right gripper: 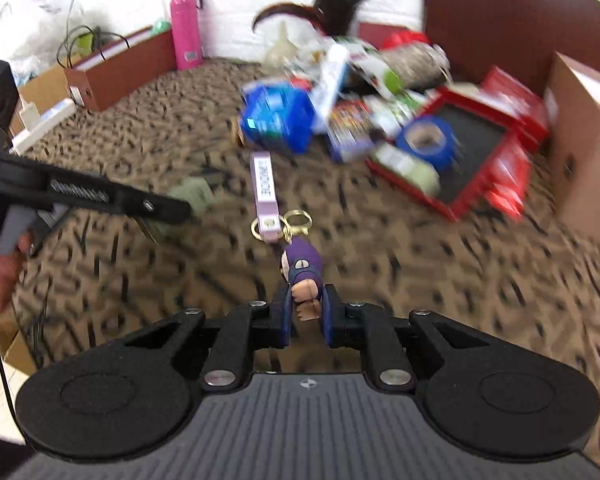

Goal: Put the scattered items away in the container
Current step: 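Grasp the green box with the left gripper while the right grasps the purple keychain figure, then carry the green box and keychain figure into the cardboard box with both grippers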

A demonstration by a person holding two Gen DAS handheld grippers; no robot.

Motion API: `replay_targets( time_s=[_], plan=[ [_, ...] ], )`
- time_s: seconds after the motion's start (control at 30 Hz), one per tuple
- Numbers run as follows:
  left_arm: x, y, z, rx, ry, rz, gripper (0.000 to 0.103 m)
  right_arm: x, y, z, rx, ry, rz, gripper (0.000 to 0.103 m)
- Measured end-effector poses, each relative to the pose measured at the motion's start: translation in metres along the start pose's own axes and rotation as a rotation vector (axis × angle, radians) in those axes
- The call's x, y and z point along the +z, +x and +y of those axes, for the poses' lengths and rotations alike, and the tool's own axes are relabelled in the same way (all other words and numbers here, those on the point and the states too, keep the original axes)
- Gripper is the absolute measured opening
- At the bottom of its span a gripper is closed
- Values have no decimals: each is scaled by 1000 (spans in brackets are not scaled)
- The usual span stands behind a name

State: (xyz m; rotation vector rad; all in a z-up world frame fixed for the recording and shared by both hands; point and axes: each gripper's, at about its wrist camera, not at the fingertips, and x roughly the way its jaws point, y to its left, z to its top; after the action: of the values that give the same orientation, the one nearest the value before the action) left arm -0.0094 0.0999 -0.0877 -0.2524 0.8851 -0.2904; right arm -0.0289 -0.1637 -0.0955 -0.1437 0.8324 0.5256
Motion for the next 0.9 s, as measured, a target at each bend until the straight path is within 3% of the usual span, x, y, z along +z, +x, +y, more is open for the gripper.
replay_targets(
  time_s=[0.07,0.1,0.13,0.17,0.23,0.5,0.57,0.63,0.7,0.77,0.8,0.9],
  plan=[
    [-3,4,-4,16,6,10,41,-10,-5,-4,0,19,12,18],
    [-4,5,-6,25,9,9,43,-12,-6,-4,0,27,10,18],
    [-3,5,-8,35,16,3,48,-13,-6,-4,-4,29,3,24],
    [-3,5,-10,41,24,0,51,-11,-6,-2,-9,23,-5,39],
    [-3,6,-14,45,41,-1,57,-9,-5,3,-21,1,-33,50],
    [-8,13,-17,59,63,12,57,3,18,2,-72,-31,-45,51],
    [-7,15,-18,65,68,12,51,4,24,-2,-77,-22,-39,51],
    [-5,17,-20,77,80,18,33,3,28,-5,-76,-16,-39,50],
    [-5,16,-20,46,79,28,27,3,32,-6,-73,-14,-37,49],
    [-6,17,-23,39,83,31,30,2,34,-5,-71,-22,-45,49],
    [-7,19,-24,41,86,29,41,3,35,-5,-70,-24,-47,50],
    [-8,20,-25,41,85,25,42,7,37,-2,-68,-47,-25,43]
  ],
)
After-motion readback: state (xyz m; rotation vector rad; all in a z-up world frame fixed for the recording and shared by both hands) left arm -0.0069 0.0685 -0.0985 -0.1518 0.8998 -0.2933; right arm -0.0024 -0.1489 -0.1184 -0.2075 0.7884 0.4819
